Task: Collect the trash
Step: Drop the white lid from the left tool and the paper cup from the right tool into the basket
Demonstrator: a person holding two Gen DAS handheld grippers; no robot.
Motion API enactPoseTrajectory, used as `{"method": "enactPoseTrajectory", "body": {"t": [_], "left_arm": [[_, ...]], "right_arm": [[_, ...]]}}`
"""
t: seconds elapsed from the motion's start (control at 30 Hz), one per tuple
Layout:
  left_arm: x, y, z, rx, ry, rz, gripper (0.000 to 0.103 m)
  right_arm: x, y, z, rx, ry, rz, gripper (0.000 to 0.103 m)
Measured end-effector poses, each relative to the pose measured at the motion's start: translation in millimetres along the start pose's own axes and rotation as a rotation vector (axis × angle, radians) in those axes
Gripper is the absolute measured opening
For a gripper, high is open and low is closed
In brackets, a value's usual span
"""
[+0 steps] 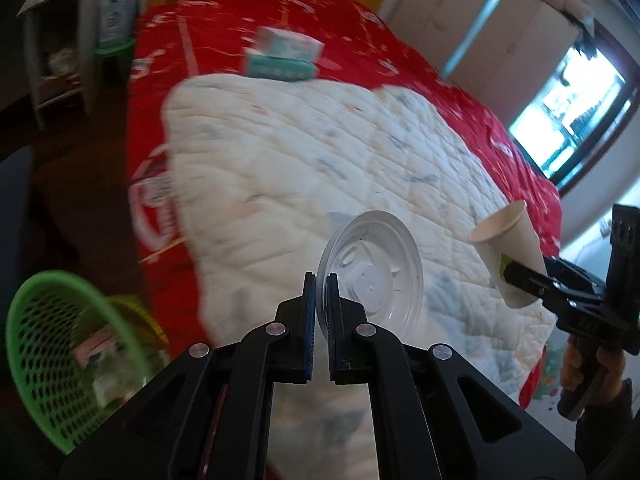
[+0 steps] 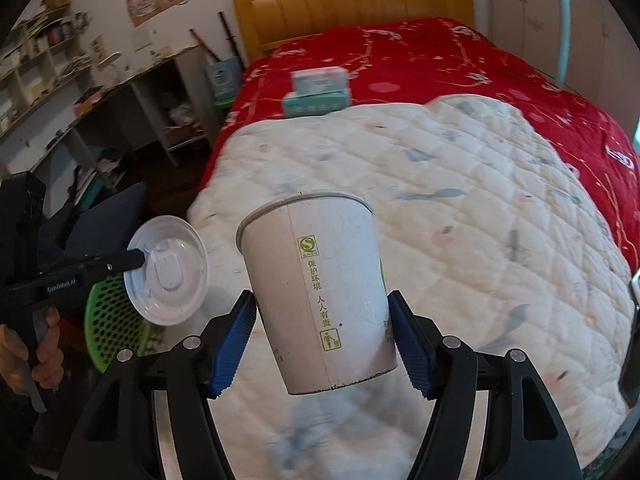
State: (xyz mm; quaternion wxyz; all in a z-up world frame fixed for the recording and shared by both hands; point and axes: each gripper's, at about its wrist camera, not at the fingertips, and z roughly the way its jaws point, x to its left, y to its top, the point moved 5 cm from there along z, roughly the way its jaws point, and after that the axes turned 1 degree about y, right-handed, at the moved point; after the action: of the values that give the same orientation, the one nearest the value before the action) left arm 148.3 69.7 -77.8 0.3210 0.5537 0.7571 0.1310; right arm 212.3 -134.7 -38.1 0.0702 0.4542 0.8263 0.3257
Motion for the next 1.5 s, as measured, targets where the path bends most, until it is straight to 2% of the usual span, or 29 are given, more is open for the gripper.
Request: {"method": "enactPoseTrajectory", "body": {"t": [0.4,0.53,0.7,0.87,1.17,1.27,1.4,1.5], "left_arm": [[115.8,-49.6,-80.6,-0.081,0.186,-0.131,0.004],[150.0,-67.7,-93.1,-0.082,0.249,-0.176,0.004],[196.7,-92.4,-97.2,-0.047,0.319,-0.265,0.004],[227.4,-110.4,-95.5,-0.021,0.381,-0.303,0.004],[261.5,-132.7,-89.8,0.021,0.415,-0.375,0.007],[266.7,-137.0,-90.1,0.022,0.399,-0.393,0.011],[270.7,-141.4,-94.1,0.013,0.402,-0.401,0.022],[273.5,-145.1,-100.0,0.005,0.395,-0.419,0.022]], "right_arm": [[115.4,-21.8,19.6,0.045,0.106,-0.137,0.065],[145.6,-26.6,27.5,0.062,0.146,-0.172,0.065],[176.7,-30.9,39.8,0.085,0.182,-0.205,0.065],[205.9,-34.3,52.6,0.111,0.213,-0.231,0.065],[246.9,-42.5,64.8,0.143,0.248,-0.285,0.065],[258.5,-43.6,67.8,0.151,0.26,-0.299,0.065],[271.6,-44.9,71.8,0.161,0.277,-0.315,0.065],[284.8,-46.5,76.1,0.169,0.291,-0.331,0.065]]}}
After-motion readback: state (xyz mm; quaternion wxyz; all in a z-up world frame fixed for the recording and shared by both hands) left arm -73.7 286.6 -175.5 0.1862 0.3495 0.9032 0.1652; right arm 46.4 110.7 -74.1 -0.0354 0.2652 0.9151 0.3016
